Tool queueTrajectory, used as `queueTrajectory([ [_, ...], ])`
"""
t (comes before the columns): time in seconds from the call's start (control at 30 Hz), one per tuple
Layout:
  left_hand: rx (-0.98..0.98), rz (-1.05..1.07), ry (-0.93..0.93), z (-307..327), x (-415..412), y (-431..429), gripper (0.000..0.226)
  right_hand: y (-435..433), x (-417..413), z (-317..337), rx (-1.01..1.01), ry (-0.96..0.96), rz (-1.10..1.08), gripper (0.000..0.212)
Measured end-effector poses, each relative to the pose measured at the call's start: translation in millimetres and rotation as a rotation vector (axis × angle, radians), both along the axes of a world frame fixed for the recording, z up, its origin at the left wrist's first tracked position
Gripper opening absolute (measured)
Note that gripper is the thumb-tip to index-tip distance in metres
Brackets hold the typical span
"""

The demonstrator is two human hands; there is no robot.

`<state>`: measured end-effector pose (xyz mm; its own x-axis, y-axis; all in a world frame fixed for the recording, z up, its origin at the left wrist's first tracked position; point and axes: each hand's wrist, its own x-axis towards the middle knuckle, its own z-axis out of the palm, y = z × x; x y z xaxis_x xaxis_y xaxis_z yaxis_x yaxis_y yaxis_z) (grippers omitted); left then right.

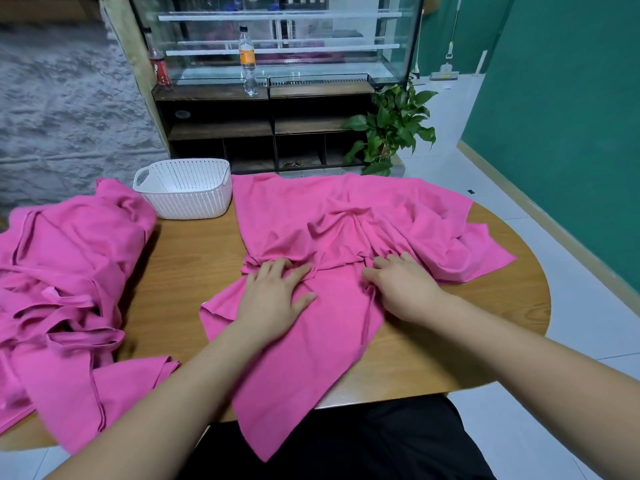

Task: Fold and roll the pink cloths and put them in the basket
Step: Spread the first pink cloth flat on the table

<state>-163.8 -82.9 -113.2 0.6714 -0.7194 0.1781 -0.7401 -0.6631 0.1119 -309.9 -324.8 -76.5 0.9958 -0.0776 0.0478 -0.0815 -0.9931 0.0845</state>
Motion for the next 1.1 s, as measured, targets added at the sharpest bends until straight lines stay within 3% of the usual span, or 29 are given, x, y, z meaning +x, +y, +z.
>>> queueTrajectory([
  [0.27, -0.008, 0.100, 0.001, 2.9, 25.5, 16.2, 0.084, -38.2, -45.5, 15.7, -0.006, 0.144, -0.191, 0.021],
  [0.43, -0.002, 0.152, -0.077, 16.2, 28.4, 10.8, 0.068, -37.2, -69.3, 43.5, 0.166, 0.532, -0.204, 0.016],
  [0.6, -0.154, 0.062, -0.202, 34.3, 24.9, -5.2, 0.058, -23.8, -68.1, 70.4, 0.342, 0.724, -0.123, 0.003],
  [0.67, -0.279, 0.017, -0.202, 40.8, 21.7, -12.4, 0.047, -24.8, -58.5, 78.4, 0.440, 0.610, -0.075, 0.016],
  [0.77, -0.344, -0.028, -0.157, 46.0, 20.2, -24.8, 0.029, -29.3, -36.6, 75.3, 0.585, 0.192, -0.112, 0.018],
  [0.87, -0.260, -0.011, -0.084, 44.5, 23.4, -36.0, 0.055, -35.7, -10.9, 53.5, 0.510, -0.157, -0.181, 0.022],
  [0.97, -0.235, 0.008, -0.085, 46.2, 34.1, -47.5, 0.071, -44.1, 11.8, 28.3, 0.387, -0.150, -0.252, 0.048],
  [1.1, -0.117, 0.071, -0.052, 37.0, 57.5, -62.5, 0.071, -45.6, 38.1, -6.0, 0.228, -0.018, -0.331, 0.057],
])
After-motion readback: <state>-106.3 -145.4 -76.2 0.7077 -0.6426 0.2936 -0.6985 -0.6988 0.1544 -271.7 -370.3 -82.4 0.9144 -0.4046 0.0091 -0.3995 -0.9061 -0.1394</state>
